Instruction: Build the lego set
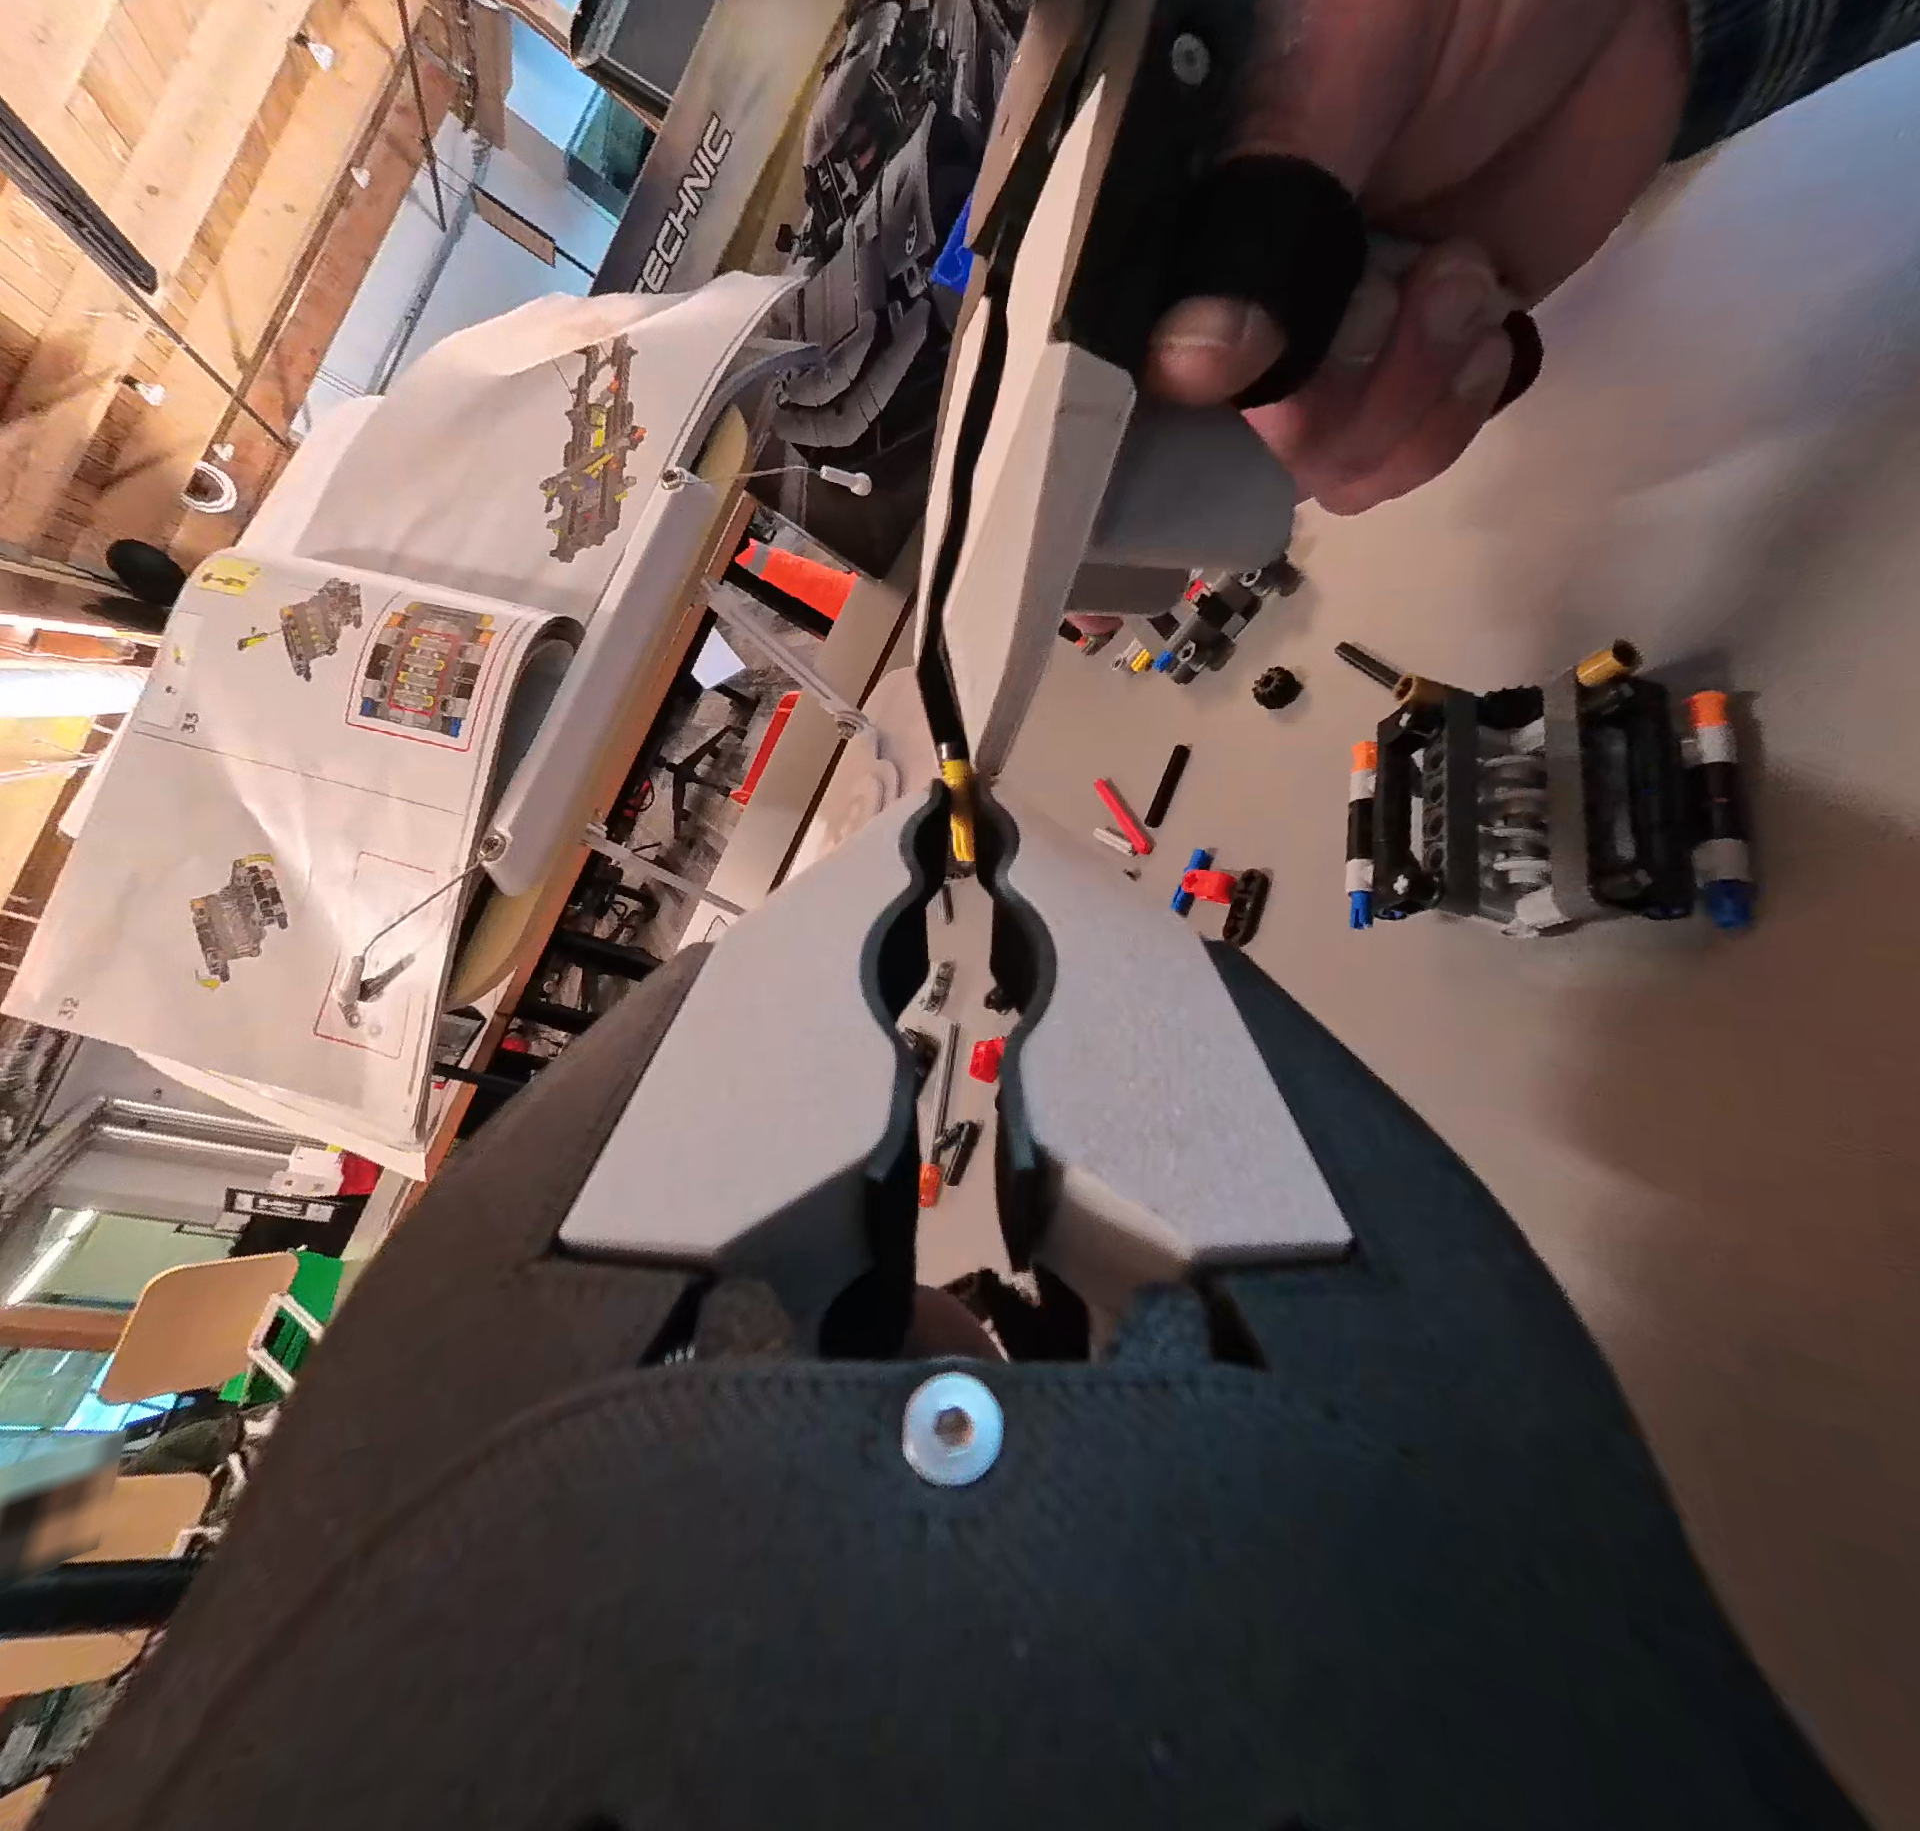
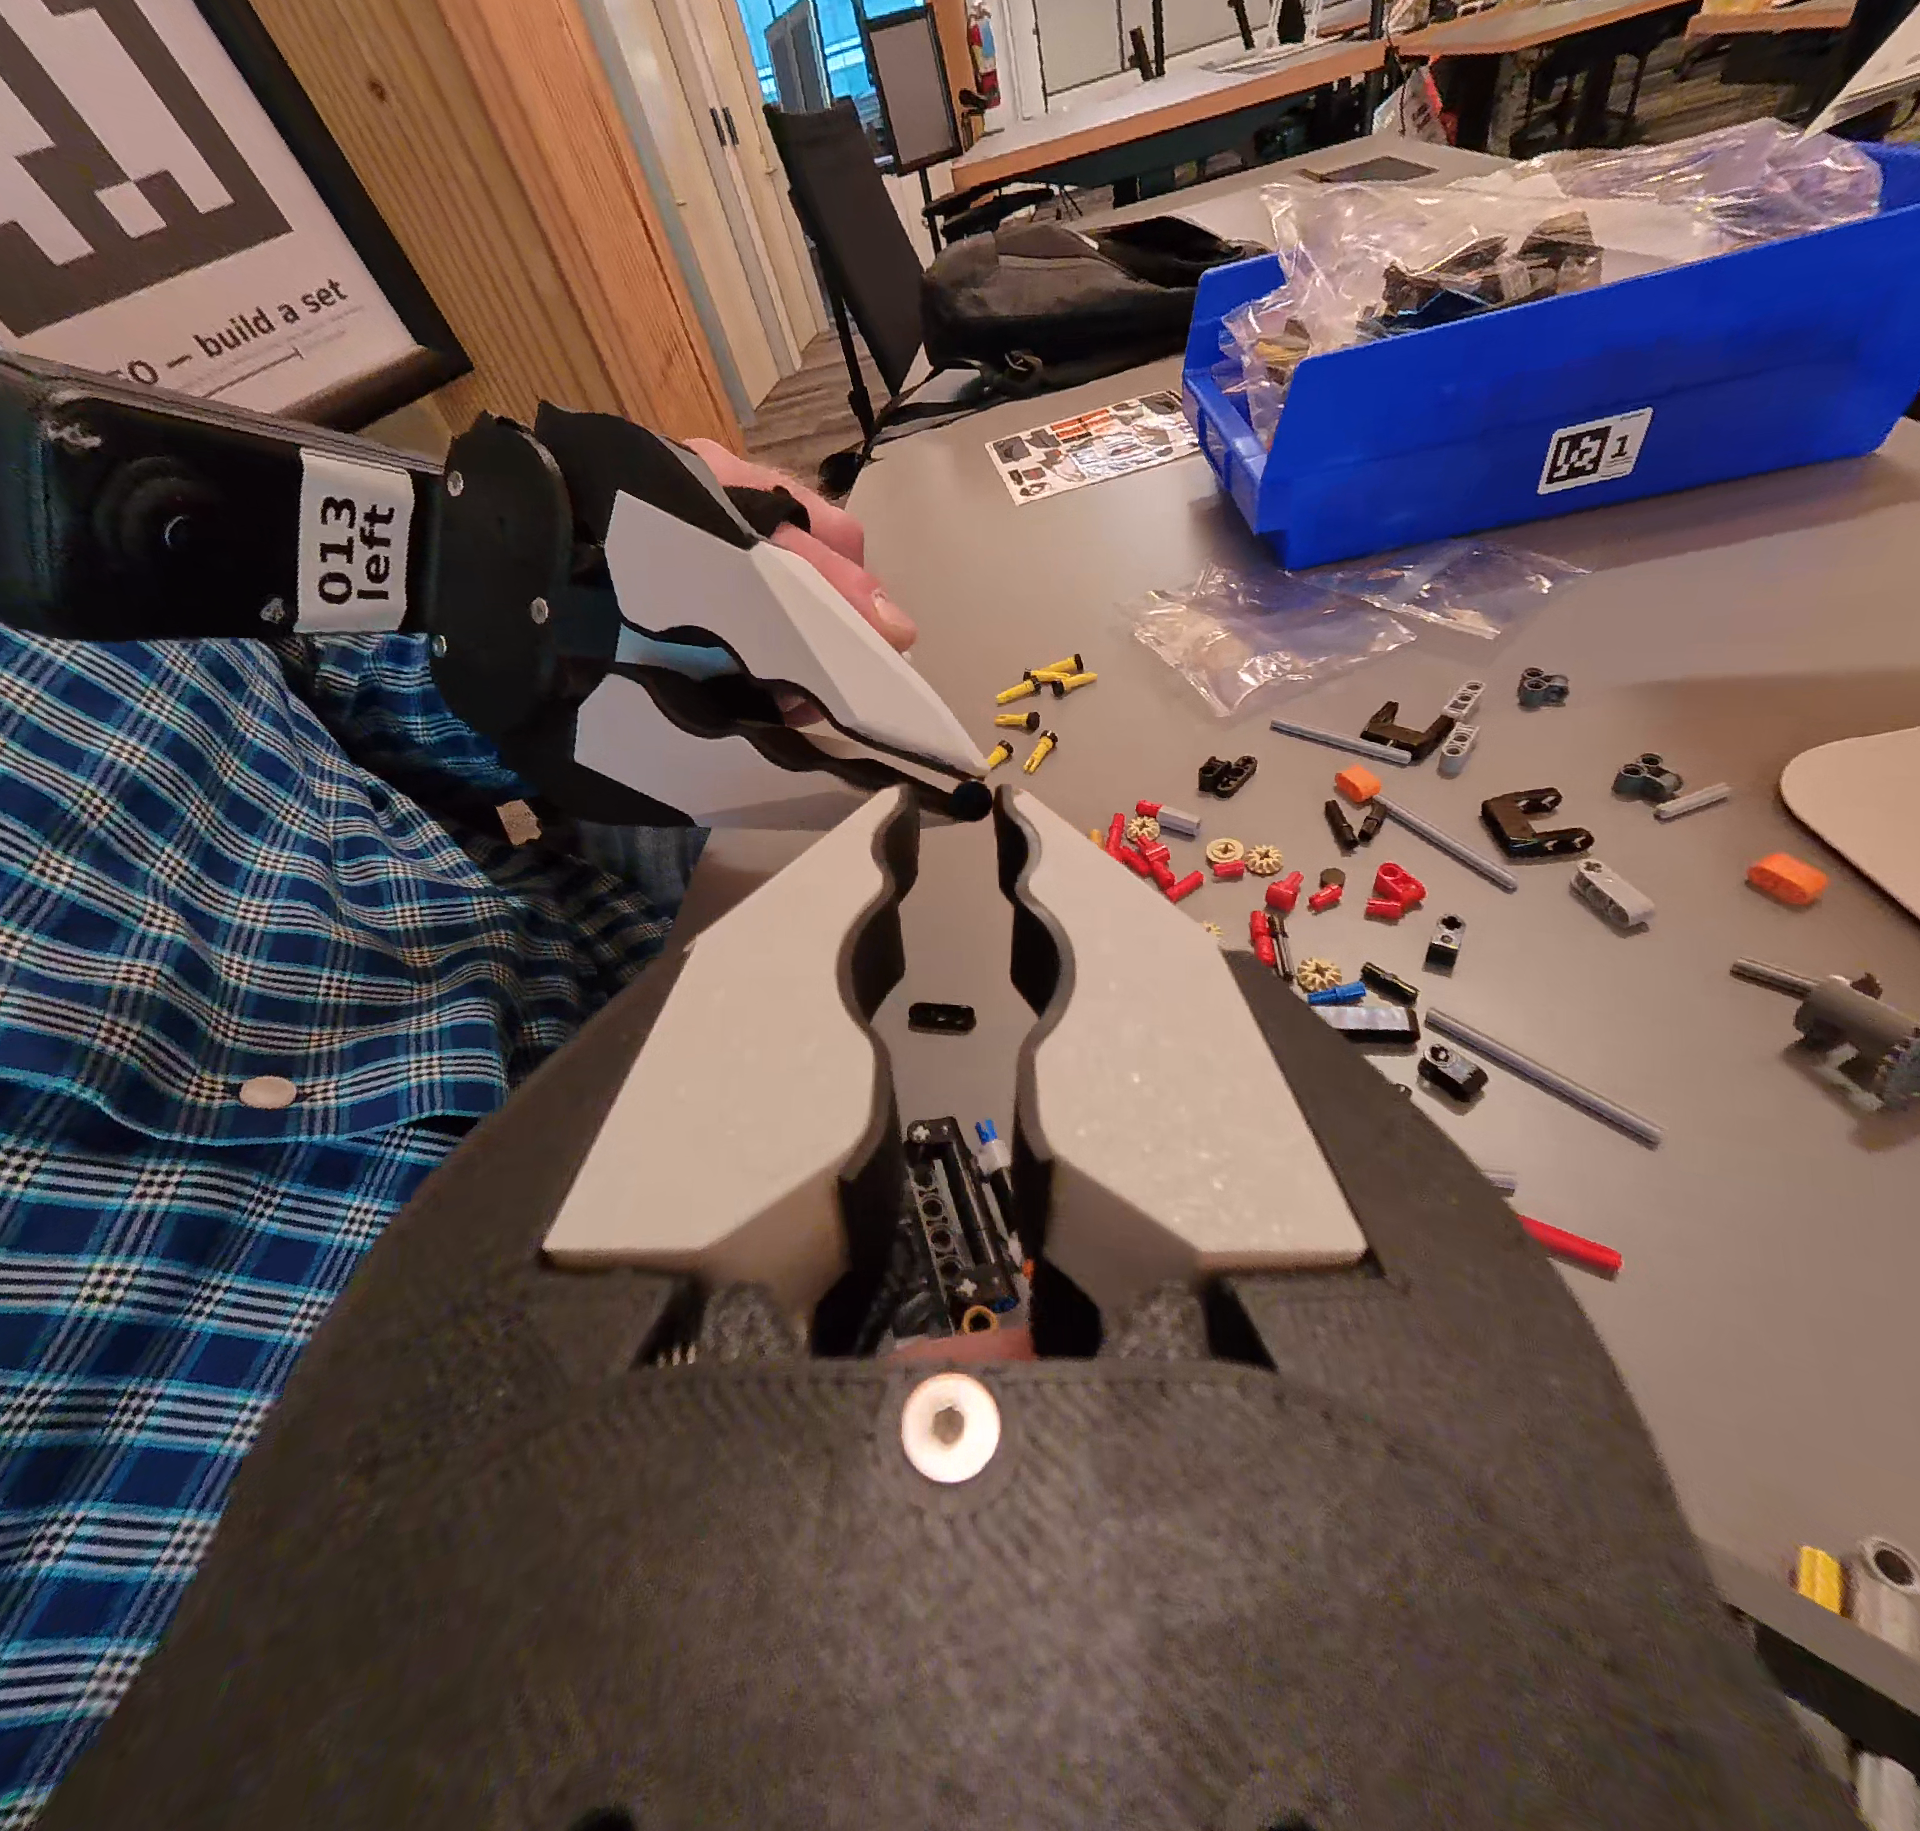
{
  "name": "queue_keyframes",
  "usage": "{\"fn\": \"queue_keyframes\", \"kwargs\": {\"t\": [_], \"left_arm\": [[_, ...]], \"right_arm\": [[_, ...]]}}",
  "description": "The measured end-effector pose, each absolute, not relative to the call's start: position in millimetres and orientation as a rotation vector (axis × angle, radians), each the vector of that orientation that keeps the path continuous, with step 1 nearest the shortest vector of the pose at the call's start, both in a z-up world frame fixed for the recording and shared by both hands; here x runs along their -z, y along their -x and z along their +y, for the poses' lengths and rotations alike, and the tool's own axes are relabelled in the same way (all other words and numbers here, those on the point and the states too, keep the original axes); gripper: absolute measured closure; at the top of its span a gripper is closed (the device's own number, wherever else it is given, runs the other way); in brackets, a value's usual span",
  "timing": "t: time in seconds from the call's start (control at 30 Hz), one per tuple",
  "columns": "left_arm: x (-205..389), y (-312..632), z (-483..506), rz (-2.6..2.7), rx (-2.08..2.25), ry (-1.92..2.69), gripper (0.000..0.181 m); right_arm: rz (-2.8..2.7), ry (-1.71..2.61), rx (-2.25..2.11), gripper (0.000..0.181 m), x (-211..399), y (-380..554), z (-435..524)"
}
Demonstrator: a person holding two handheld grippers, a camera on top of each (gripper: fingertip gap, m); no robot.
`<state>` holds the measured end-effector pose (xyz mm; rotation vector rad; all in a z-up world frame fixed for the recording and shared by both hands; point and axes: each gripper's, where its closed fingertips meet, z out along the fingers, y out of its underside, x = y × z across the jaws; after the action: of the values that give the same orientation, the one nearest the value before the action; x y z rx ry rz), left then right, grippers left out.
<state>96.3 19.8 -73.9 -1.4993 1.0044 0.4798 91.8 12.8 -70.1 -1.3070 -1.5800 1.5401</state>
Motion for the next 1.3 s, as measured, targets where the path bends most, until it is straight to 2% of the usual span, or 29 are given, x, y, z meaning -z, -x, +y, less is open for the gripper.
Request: {"fn": "queue_keyframes", "kwargs": {"t": [0.23, 0.33, 0.93, 1.3], "left_arm": [[72.4, -98.0, 21.0, 1.006, -0.482, 1.486, 0.179], [72.4, -100.9, 20.9, 1.005, -0.473, 1.472, 0.179], [62.8, -105.1, 26.5, 0.92, -0.384, 1.453, 0.179], [62.1, -106.4, 29.2, 0.872, -0.3, 1.476, 0.17]], "right_arm": [[-1.54, 1.324, -1.624, 0.168, 65.5, -92.9, 12.4], [-1.532, 1.331, -1.616, 0.175, 65.9, -93.3, 14.9], [-1.469, 1.293, -1.615, 0.176, 55.7, -96.7, 20.7], [-1.44, 1.295, -1.629, 0.175, 52.7, -97.5, 23.5]]}}
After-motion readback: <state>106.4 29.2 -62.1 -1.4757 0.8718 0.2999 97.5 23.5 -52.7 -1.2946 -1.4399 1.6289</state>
